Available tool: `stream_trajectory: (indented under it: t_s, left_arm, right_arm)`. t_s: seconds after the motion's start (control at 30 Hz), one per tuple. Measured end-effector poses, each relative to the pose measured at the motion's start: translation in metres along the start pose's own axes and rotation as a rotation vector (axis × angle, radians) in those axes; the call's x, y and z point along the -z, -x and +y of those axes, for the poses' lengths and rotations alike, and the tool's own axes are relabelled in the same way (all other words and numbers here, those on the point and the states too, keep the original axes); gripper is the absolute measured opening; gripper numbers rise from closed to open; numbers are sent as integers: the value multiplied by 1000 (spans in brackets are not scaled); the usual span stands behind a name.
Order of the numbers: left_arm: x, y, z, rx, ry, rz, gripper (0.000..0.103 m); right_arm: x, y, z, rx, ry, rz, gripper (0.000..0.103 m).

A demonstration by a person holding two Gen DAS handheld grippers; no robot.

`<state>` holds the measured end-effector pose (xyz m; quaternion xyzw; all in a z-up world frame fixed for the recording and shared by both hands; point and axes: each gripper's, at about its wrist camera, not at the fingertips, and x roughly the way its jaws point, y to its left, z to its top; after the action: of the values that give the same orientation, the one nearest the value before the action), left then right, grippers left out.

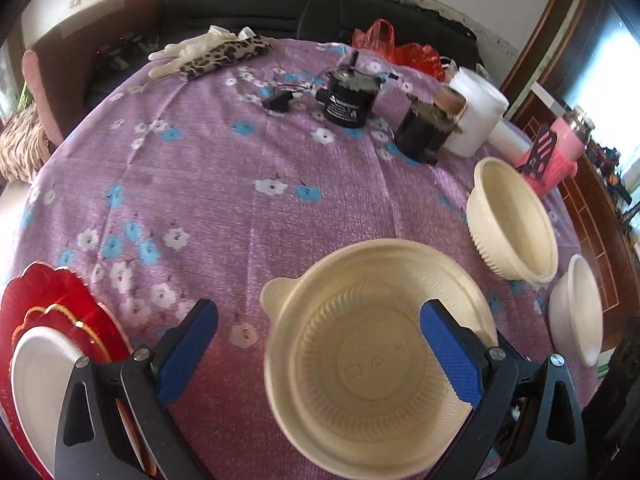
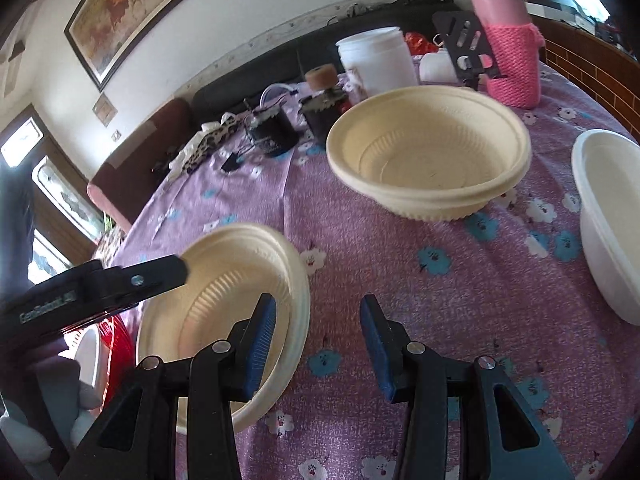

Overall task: Organize plates and bowls
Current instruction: 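Close the left gripper on the beige bowl rim while the right gripper grips beside it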

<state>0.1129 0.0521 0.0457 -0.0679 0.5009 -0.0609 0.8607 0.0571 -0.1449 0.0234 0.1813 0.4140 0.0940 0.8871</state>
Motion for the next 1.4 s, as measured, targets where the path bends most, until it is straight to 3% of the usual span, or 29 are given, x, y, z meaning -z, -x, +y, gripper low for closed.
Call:
stream_trajectory:
  t_s: [0.07, 0.13, 0.23, 0.3, 0.37, 0.53, 0.77, 1.4]
  left_arm:
    - [0, -3, -1, -11, -16, 1, 100]
    - [0, -6, -4, -24, -43, -1, 93]
    - [0, -13, -5, -40, -74, 17, 70]
    - [1, -19, -5, -37, -84, 40, 45]
    - [3, -25, -7, -43, -101, 58, 27]
    - [8, -21, -15, -46, -131, 39, 24]
    - [12, -6, -24, -80, -161, -23, 24]
    - [27, 21, -35, -129, -203, -107, 24]
  right_arm:
    - [2, -4, 3, 0, 11, 14, 47]
    - [5, -10, 6, 5, 22, 29, 47]
    - [8, -16, 11, 10, 38, 44, 47]
    - [9, -18, 13, 10, 48, 47, 47]
    - [10, -20, 14, 15, 58, 47, 47]
    - [12, -21, 16, 23, 65, 47, 40]
    - [10, -21, 10, 54, 44, 42, 17]
    - [11, -9, 9, 53, 46, 1, 16]
